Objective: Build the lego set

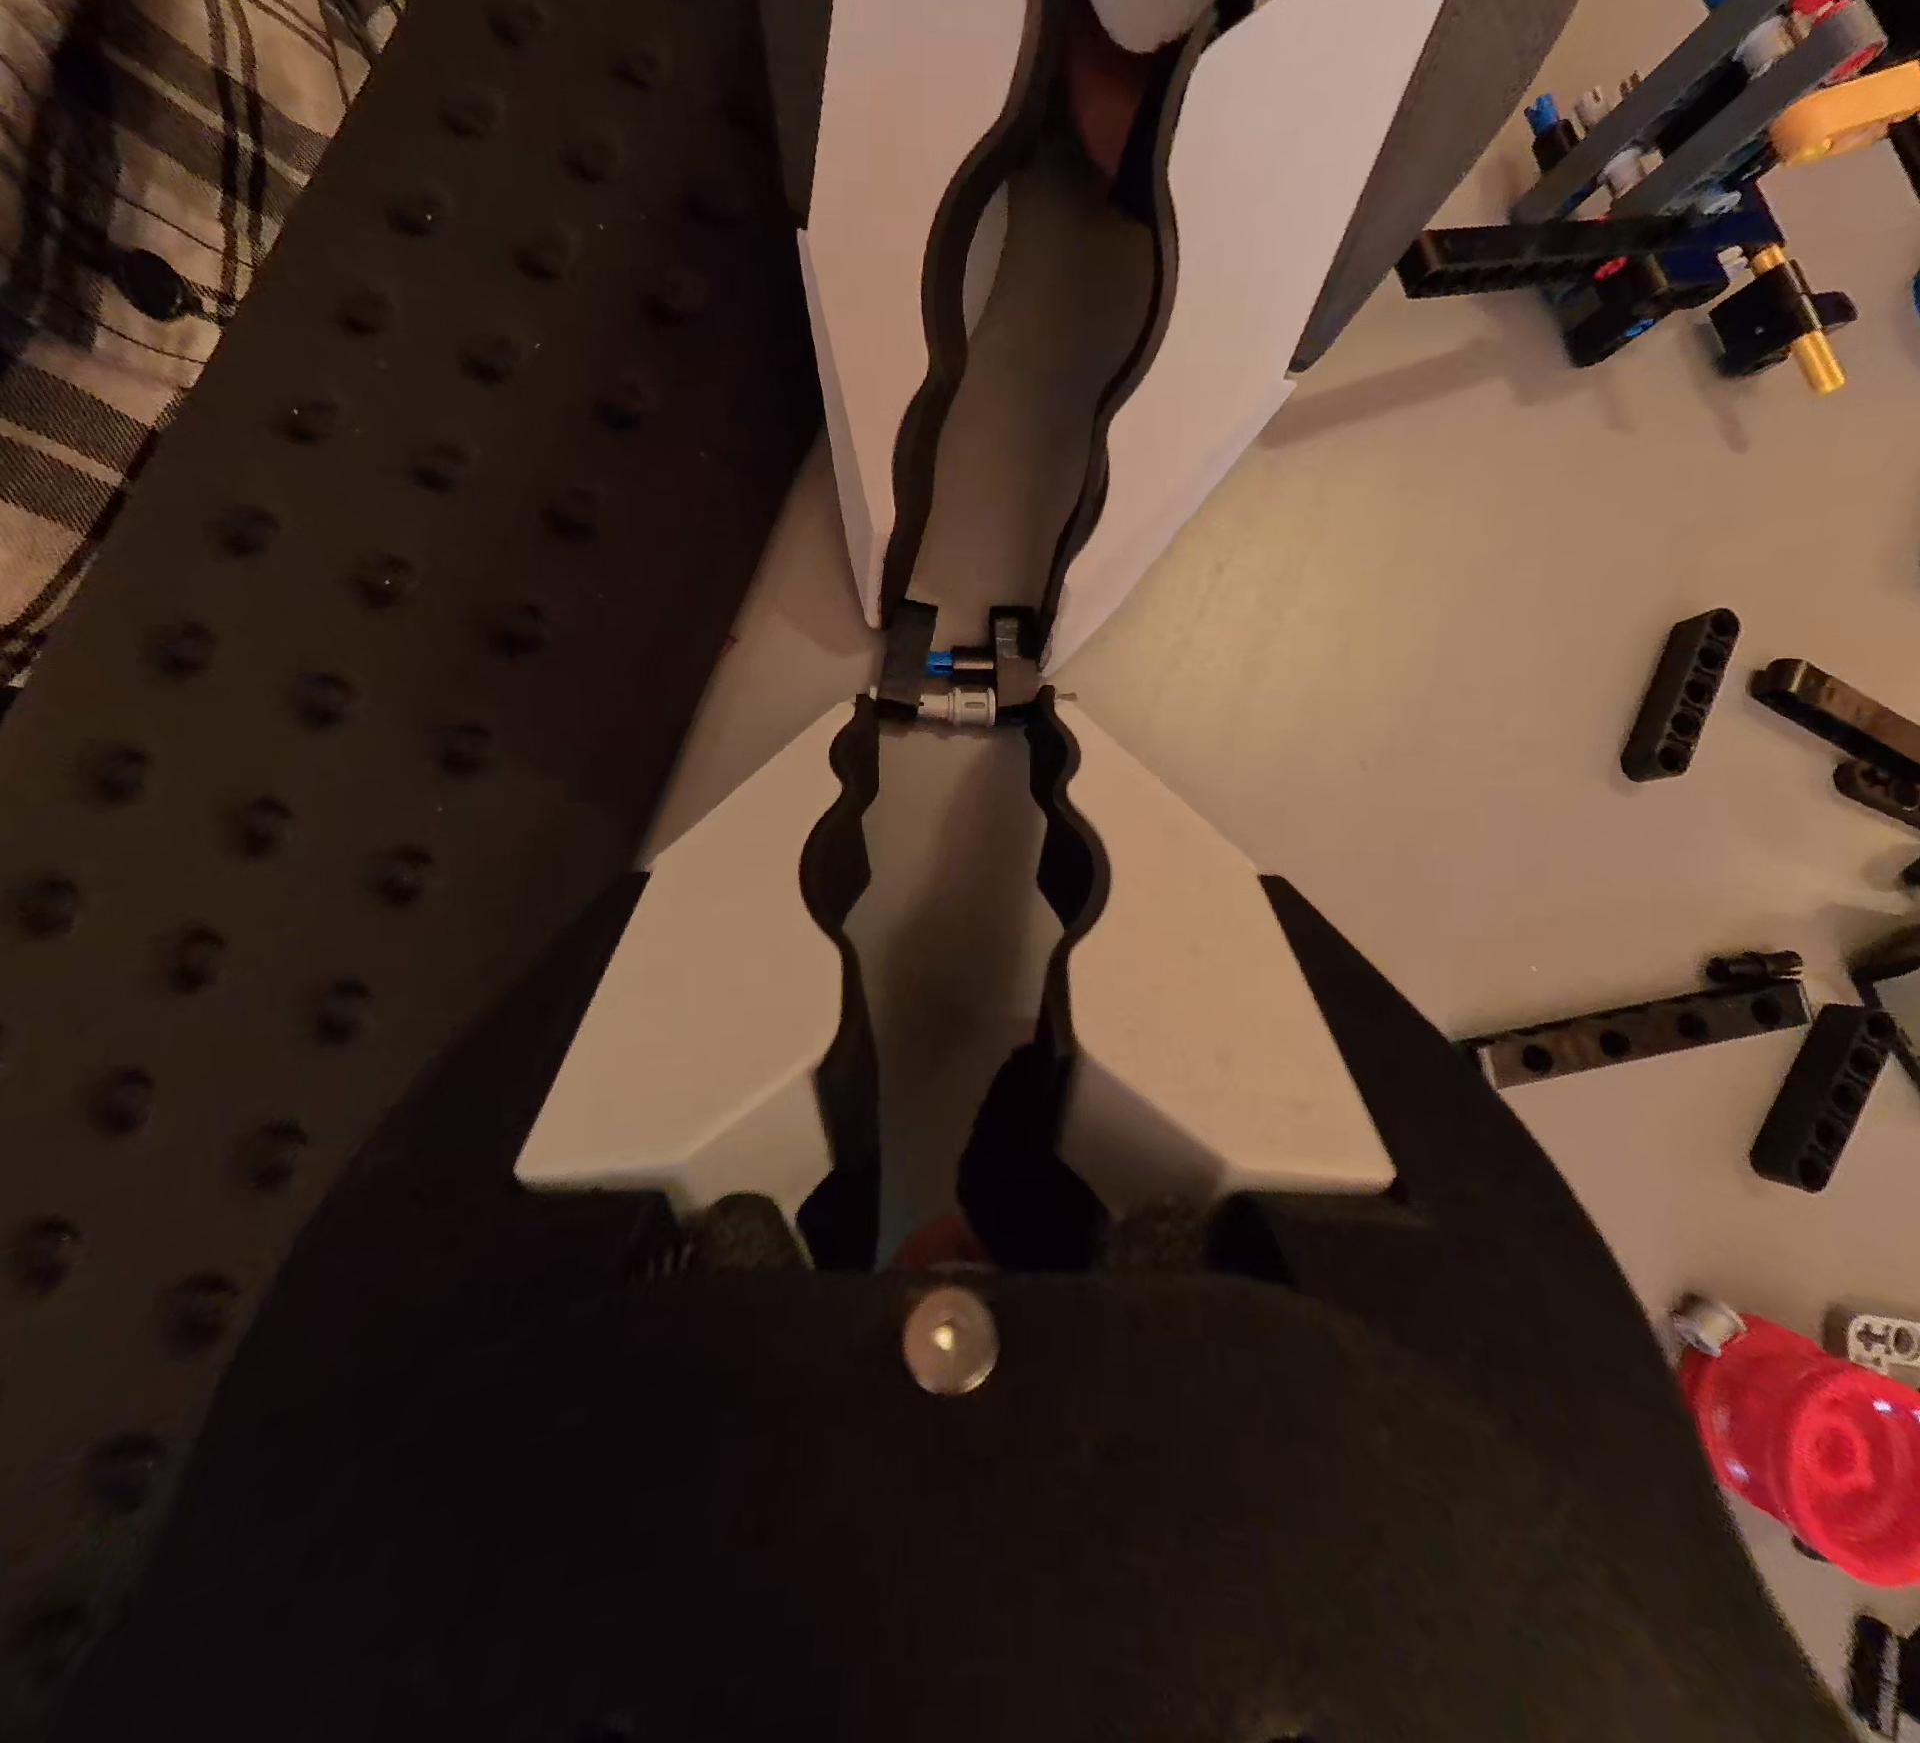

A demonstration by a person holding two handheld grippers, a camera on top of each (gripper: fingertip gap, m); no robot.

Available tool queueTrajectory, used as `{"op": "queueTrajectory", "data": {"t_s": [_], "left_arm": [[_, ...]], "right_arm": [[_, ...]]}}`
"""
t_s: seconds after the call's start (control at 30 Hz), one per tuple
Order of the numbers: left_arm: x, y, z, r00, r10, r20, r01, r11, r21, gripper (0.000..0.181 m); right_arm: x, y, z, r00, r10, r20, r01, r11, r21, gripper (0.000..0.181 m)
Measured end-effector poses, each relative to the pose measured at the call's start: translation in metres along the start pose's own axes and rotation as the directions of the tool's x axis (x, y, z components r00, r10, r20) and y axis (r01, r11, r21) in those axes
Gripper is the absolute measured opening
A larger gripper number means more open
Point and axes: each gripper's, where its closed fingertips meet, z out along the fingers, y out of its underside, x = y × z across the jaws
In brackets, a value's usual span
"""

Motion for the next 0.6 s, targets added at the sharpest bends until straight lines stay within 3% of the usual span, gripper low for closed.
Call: {"op": "queueTrajectory", "data": {"t_s": [0.6], "left_arm": [[-0.0025, 0.0013, -0.0013, 1.000, -0.013, -0.009, 0.013, 1.000, 0.008, 0.029]], "right_arm": [[0.0041, -0.0026, 0.0023, 1.000, 0.018, -0.026, -0.018, 0.999, 0.027, 0.024]]}}
